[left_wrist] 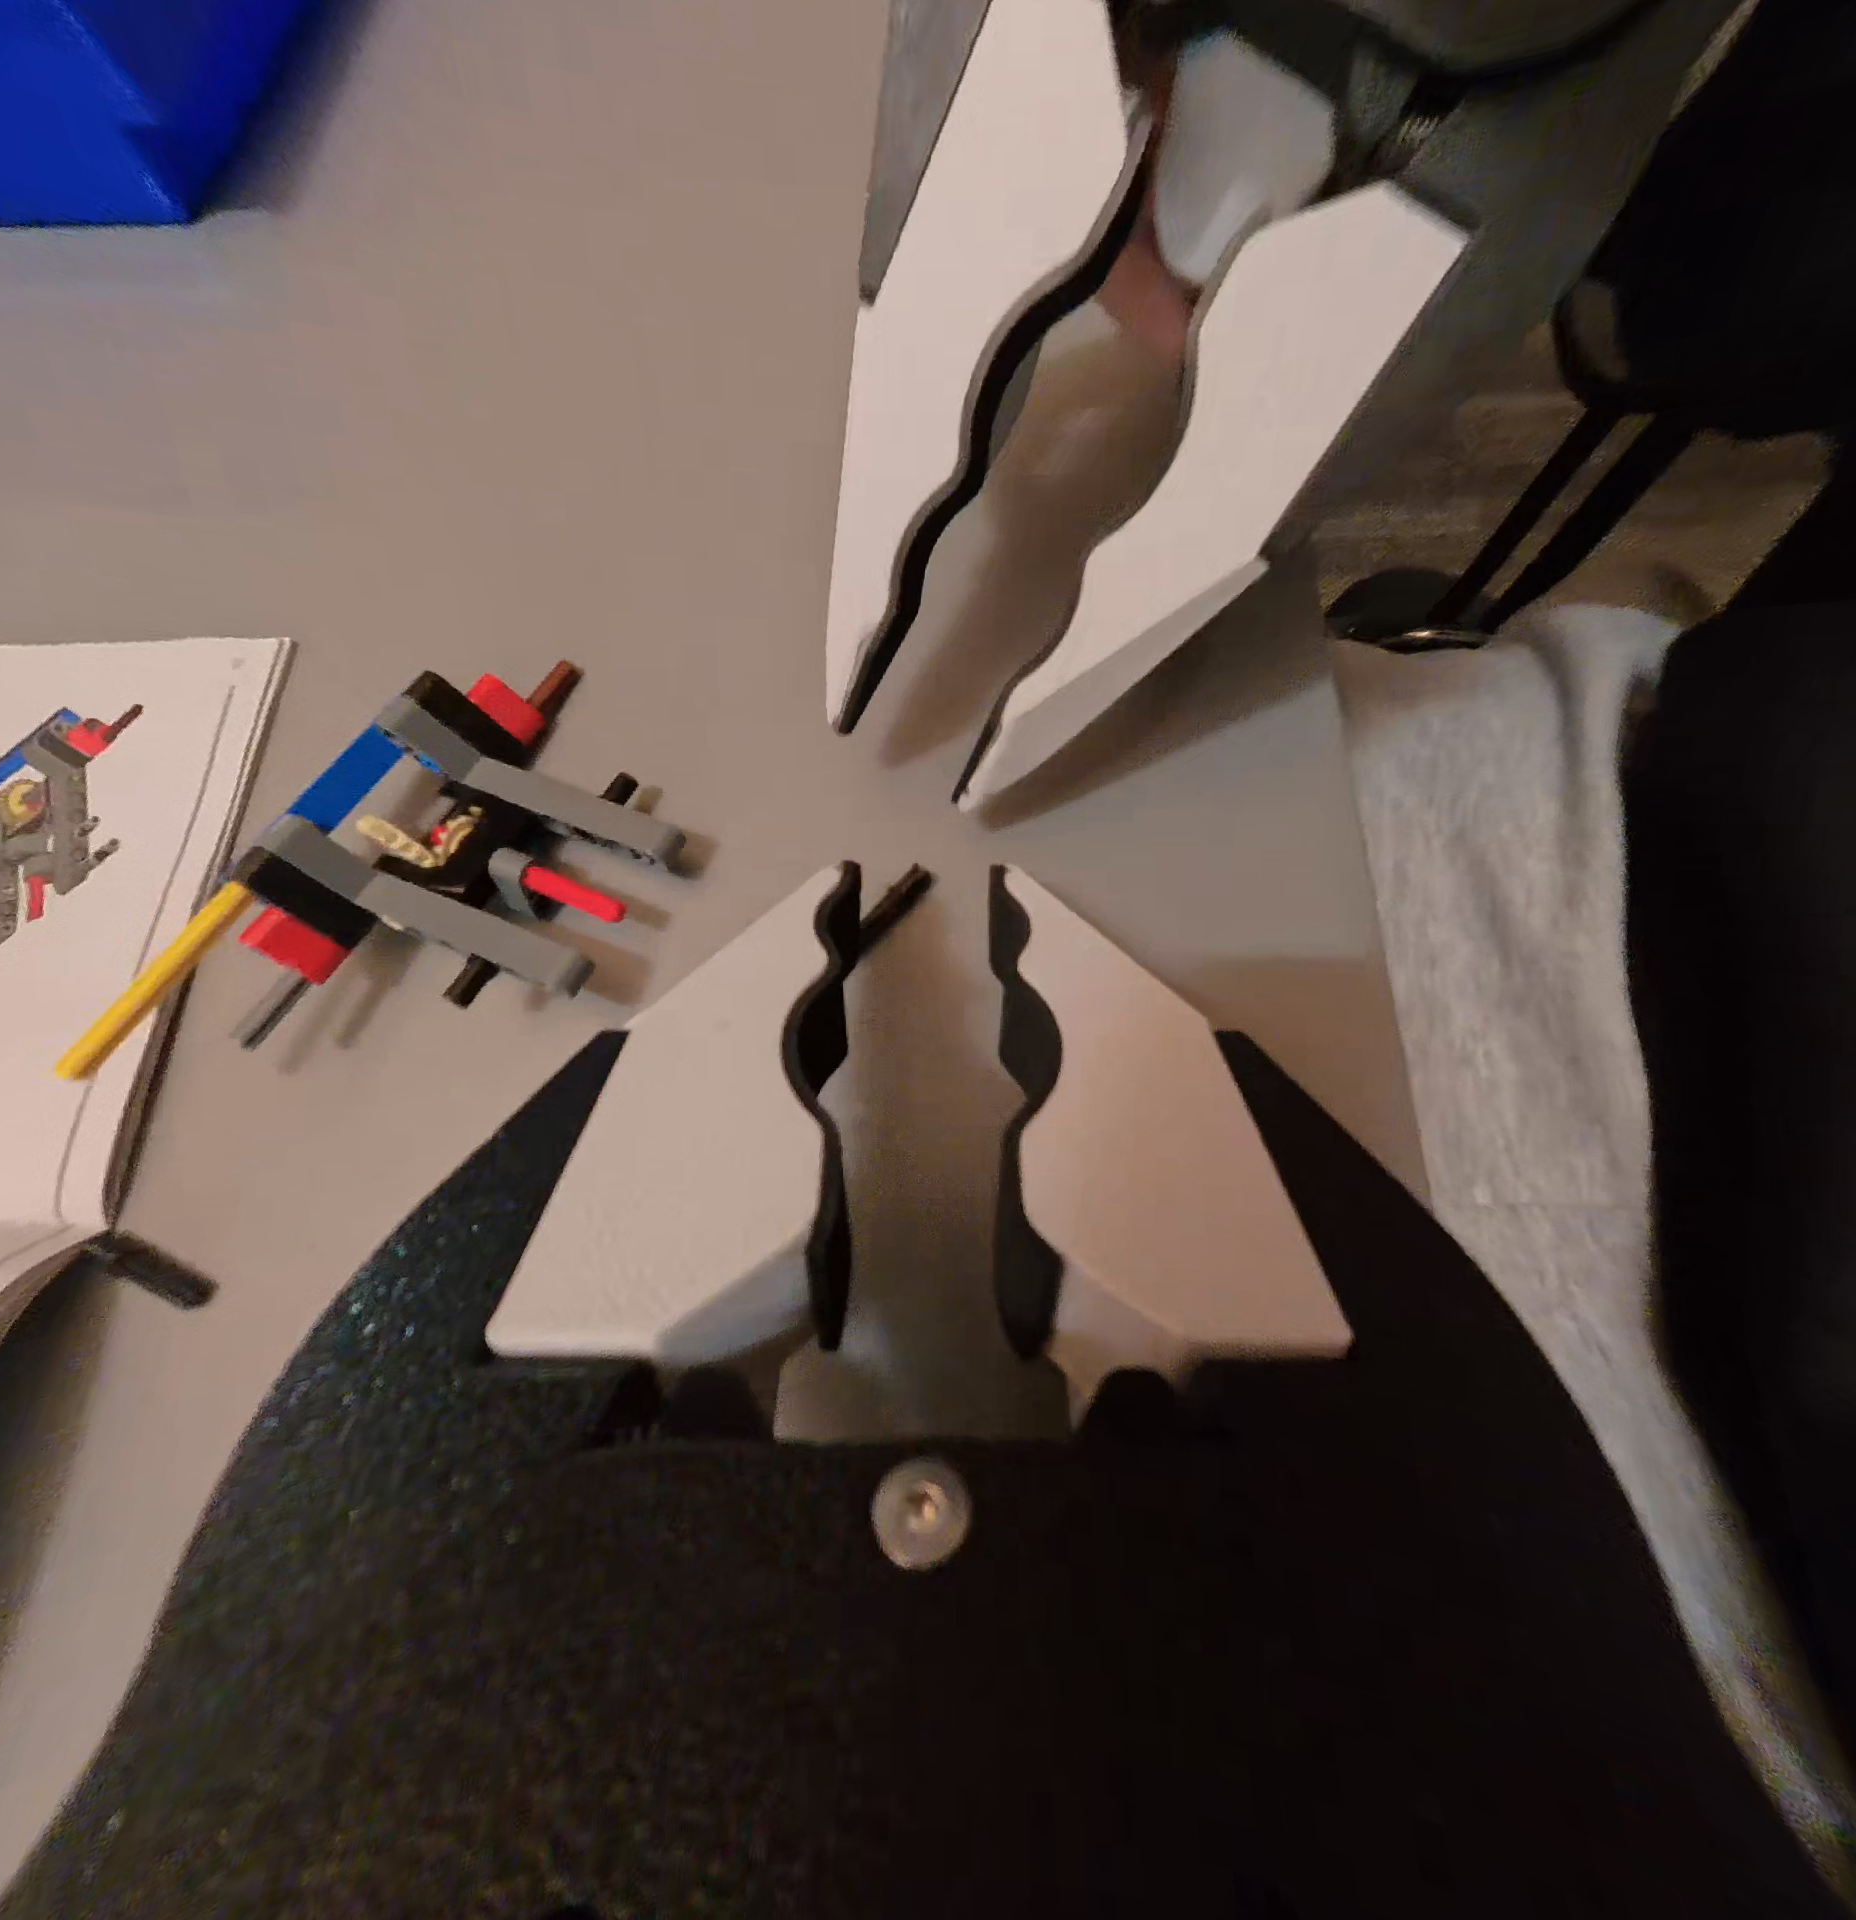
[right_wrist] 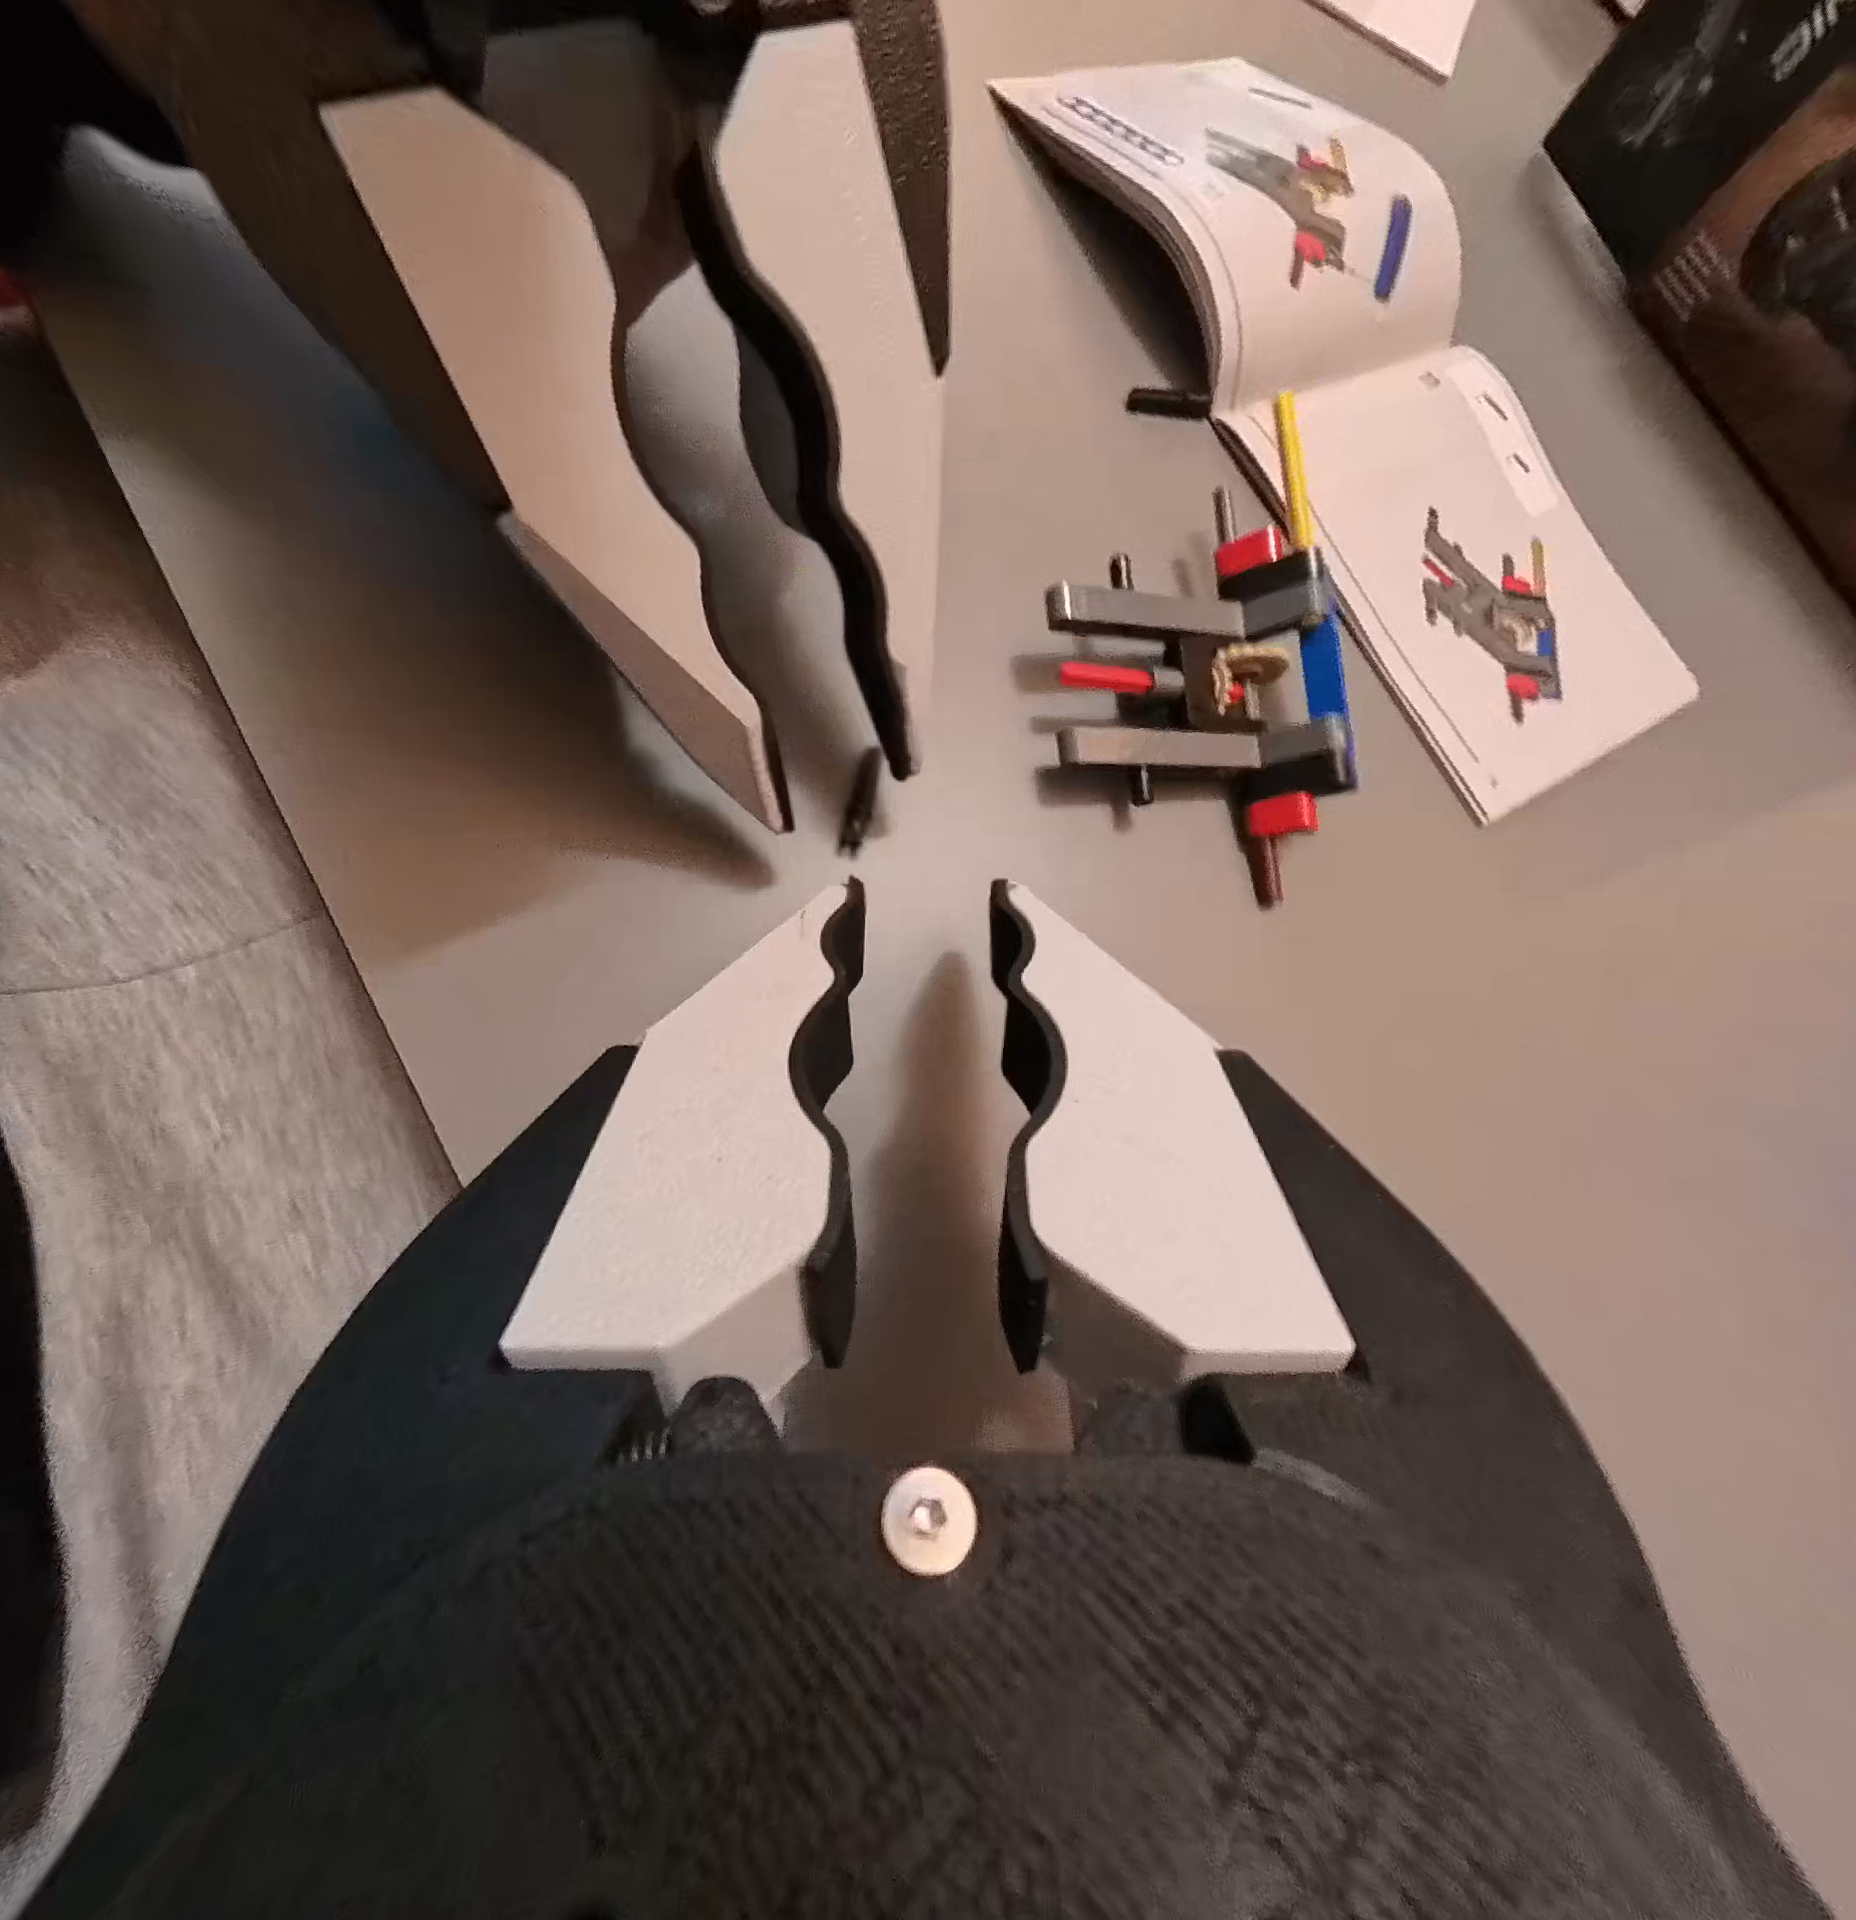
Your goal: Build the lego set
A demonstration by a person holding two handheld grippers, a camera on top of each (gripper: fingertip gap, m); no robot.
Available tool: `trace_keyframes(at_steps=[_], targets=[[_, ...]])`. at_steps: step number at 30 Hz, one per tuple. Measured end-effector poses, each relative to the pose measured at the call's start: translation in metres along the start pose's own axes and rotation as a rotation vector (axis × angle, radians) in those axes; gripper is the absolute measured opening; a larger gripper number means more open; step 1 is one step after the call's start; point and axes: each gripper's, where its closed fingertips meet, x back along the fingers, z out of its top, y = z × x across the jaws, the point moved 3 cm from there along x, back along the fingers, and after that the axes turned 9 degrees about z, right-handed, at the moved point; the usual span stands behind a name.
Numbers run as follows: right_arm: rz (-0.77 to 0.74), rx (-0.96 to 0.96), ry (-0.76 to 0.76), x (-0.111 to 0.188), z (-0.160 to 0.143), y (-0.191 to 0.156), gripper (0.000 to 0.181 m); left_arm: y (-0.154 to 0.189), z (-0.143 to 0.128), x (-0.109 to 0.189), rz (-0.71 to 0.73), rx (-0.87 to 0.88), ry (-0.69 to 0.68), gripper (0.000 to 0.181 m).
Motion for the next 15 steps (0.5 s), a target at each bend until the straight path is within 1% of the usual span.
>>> trace_keyframes(at_steps=[3,6,8,9,10,12,15], targets=[[0.047,0.034,0.016,-0.011,0.009,-0.006,0.022,-0.009,-0.002,0.017,-0.004,-0.003,0.019,0.022],[0.048,0.039,-0.039,-0.018,0.007,-0.003,0.022,-0.025,-0.014,0.026,0.05,0.019,-0.015,0.02],[0.05,0.007,-0.065,-0.021,0.004,0.001,0.021,-0.03,-0.017,0.026,0.066,0.045,-0.009,0.019],[0.05,0.005,-0.074,-0.021,0.003,0.003,0.017,-0.034,-0.018,0.025,0.083,0.061,-0.009,0.018],[0.065,0.011,-0.07,-0.022,0.003,0.002,0.01,-0.038,-0.018,0.024,0.11,0.075,-0.009,0.018],[0.059,0.013,-0.06,-0.023,0.002,0.004,0.005,-0.045,-0.015,0.023,0.155,0.098,0.007,0.019],[0.071,-0.005,-0.019,-0.026,0.003,0.006,0.003,-0.047,-0.007,0.02,0.178,0.071,0.063,0.02]])
